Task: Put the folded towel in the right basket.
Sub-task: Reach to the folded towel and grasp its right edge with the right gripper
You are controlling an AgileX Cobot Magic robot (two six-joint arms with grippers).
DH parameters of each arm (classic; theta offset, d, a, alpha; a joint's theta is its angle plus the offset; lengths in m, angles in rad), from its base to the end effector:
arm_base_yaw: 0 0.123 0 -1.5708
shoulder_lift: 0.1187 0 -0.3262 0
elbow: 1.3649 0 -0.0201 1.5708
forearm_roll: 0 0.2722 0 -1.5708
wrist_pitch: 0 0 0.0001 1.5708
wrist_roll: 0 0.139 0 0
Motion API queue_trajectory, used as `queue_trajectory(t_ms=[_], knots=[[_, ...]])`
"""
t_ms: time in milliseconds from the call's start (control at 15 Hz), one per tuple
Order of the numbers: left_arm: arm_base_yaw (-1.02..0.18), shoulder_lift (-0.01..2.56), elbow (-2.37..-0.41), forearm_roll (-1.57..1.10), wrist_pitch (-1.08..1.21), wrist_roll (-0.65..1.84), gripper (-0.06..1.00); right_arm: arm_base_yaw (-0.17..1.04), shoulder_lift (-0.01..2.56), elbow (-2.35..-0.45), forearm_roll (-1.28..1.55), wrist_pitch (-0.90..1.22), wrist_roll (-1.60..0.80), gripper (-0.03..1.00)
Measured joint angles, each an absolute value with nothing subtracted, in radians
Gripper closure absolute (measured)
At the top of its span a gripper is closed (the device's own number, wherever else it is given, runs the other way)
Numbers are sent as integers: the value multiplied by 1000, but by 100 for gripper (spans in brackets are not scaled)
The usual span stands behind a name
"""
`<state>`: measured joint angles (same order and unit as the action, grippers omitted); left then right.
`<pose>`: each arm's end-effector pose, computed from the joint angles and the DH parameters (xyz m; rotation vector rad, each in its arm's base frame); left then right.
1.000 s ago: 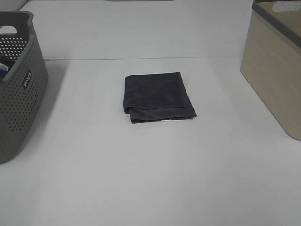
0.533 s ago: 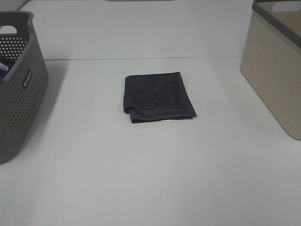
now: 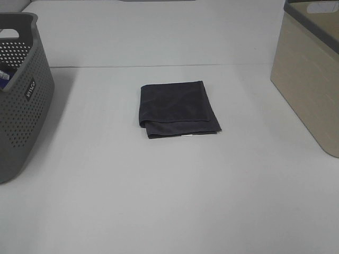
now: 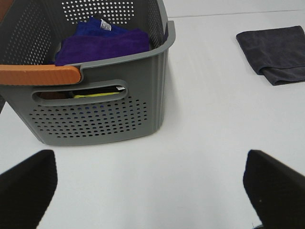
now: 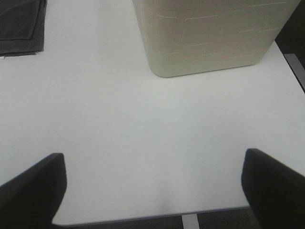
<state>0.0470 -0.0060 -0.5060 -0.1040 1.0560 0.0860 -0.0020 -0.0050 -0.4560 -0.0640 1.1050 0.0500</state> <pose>0.0142 -0.0119 0.2689 0.0447 2.0230 -0.0400 0.0155 -0.0080 0.2457 0.0585 2.1254 -0.0494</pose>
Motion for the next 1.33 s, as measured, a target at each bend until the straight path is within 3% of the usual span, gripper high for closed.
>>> queue_trajectory(t_ms=[1333], knots=[[47, -6, -506, -78, 1056, 20, -5, -2, -5, -456, -62, 1105, 44, 1]])
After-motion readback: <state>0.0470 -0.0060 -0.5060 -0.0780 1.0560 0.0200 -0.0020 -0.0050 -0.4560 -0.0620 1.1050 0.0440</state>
